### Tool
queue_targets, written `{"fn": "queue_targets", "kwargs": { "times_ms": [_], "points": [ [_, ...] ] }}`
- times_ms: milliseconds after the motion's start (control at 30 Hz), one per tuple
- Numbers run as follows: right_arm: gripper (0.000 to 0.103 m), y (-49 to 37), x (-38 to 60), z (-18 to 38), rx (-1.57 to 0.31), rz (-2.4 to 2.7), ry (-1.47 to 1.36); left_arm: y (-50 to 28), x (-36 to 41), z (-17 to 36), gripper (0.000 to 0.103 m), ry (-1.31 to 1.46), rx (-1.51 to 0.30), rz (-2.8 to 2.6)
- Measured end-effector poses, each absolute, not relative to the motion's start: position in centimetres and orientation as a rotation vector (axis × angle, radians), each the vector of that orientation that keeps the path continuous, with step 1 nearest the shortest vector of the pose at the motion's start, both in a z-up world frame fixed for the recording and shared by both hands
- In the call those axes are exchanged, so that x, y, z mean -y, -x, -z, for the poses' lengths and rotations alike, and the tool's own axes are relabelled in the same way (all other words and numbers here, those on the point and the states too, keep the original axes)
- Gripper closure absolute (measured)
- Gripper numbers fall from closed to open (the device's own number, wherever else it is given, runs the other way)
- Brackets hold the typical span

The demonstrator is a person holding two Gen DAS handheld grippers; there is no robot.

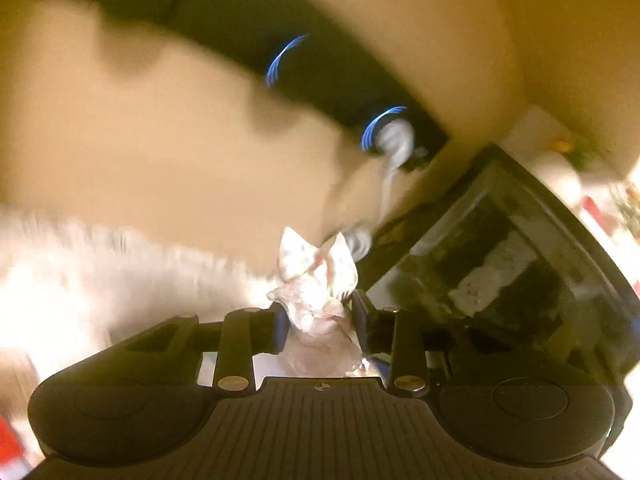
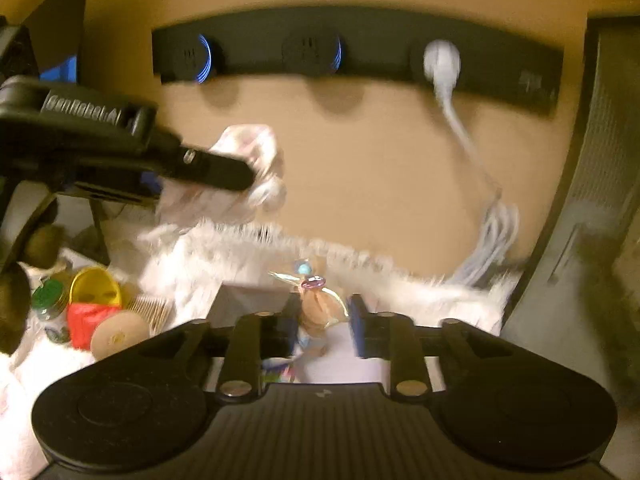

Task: Organize soft objects
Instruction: 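Carry the cloth bundle and candy into the pink box and release both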

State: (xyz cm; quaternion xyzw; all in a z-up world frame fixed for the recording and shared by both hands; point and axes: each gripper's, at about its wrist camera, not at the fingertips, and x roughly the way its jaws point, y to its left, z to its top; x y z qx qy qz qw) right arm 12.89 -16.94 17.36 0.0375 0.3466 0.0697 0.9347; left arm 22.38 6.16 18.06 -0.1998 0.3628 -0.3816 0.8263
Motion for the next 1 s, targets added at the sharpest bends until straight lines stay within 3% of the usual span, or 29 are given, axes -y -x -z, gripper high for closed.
{"fn": "queue_targets", "kwargs": {
  "times_ms": [33,267,433,567,833,1000],
  "points": [
    [0.054,-12.7,17.2,-16.6,-0.72,-0.133,-0.088,-22.6,-5.7,-17.3,0.067,0.41,-0.795,0.792],
    [0.048,-10.4,18.0,-13.4,-0.783,-0.114,-0.073,-21.7,-0.1,-12.5,0.067,0.011,-0.916,0.691],
    [0.048,-9.6,18.2,-12.5,-0.809,-0.107,-0.077,-21.8,-0.9,-10.9,0.068,0.154,-0.967,0.703],
    [0.045,-9.0,18.1,-12.7,-0.805,-0.111,-0.08,-20.6,-4.1,-13.4,0.068,0.237,-0.841,0.696],
    [0.039,-9.1,14.8,-14.2,-0.725,-0.161,-0.125,-16.0,-16.5,-17.5,0.068,0.151,-0.631,0.451],
    [0.034,-8.1,10.2,-14.8,-0.728,-0.303,-0.099,-13.6,-25.3,-16.5,0.068,0.159,-0.641,0.248]
  ]
}}
